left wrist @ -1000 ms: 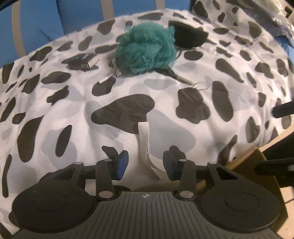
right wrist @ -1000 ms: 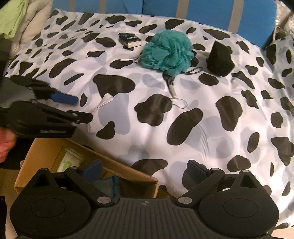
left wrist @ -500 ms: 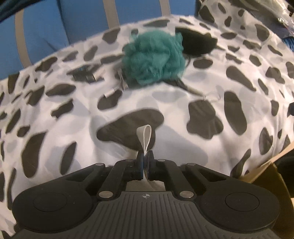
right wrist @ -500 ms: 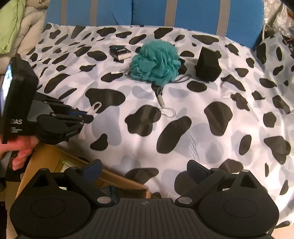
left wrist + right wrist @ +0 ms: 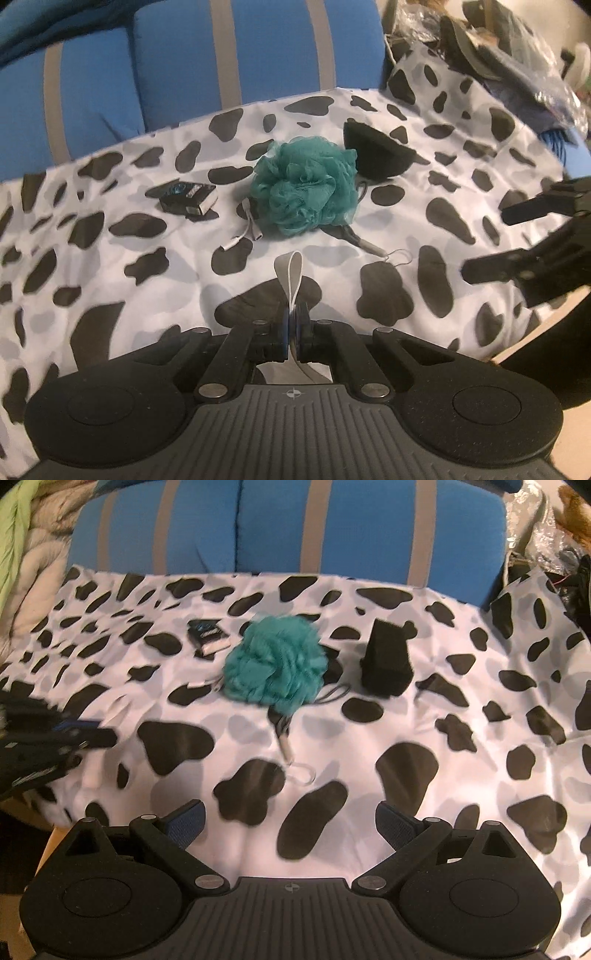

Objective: Organize soft objects
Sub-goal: 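Grasp the white earphone cable with grey loop using the right tool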

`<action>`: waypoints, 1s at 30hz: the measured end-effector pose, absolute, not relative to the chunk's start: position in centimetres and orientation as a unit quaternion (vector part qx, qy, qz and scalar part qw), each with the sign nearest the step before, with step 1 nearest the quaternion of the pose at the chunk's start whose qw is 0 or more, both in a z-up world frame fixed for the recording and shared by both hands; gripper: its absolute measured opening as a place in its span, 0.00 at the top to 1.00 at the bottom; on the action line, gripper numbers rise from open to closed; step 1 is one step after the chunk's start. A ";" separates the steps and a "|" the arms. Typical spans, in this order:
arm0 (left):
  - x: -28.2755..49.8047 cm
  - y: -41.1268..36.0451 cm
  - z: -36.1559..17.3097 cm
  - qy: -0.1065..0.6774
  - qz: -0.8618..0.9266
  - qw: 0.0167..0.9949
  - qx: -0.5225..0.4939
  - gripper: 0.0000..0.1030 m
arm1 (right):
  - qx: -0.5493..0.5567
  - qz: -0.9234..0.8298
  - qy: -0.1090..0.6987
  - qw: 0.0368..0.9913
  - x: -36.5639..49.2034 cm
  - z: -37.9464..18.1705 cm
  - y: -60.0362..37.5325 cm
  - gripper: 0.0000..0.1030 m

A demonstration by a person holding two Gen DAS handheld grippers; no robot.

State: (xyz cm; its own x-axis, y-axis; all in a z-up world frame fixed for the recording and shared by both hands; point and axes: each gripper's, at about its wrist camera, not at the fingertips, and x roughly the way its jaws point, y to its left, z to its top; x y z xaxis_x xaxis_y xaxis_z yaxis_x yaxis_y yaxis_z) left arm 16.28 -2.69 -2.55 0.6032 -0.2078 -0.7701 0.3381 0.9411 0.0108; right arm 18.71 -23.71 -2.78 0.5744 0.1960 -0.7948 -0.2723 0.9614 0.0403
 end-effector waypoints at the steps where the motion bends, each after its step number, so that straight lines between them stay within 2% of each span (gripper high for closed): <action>1: 16.4 -2.4 -2.5 0.423 -0.155 0.891 0.060 0.96 | -0.043 0.130 0.441 0.887 19.0 -2.9 -23.8 0.05; 6: 16.5 -1.9 -1.6 0.414 -0.166 0.894 0.045 0.96 | -0.012 0.129 0.451 0.883 20.6 -3.6 -24.3 0.05; 21: 18.2 0.3 -0.9 0.392 -0.147 0.907 0.047 0.96 | -0.032 0.154 0.458 0.875 24.4 -5.4 -23.2 0.11; 28: 18.6 1.6 -0.8 0.403 -0.138 0.905 0.020 0.96 | -0.041 0.179 0.462 0.868 26.0 -6.3 -22.2 0.23; 30: 18.6 1.9 -0.8 0.406 -0.137 0.904 0.012 0.96 | -0.047 0.183 0.461 0.867 26.5 -6.4 -21.9 0.24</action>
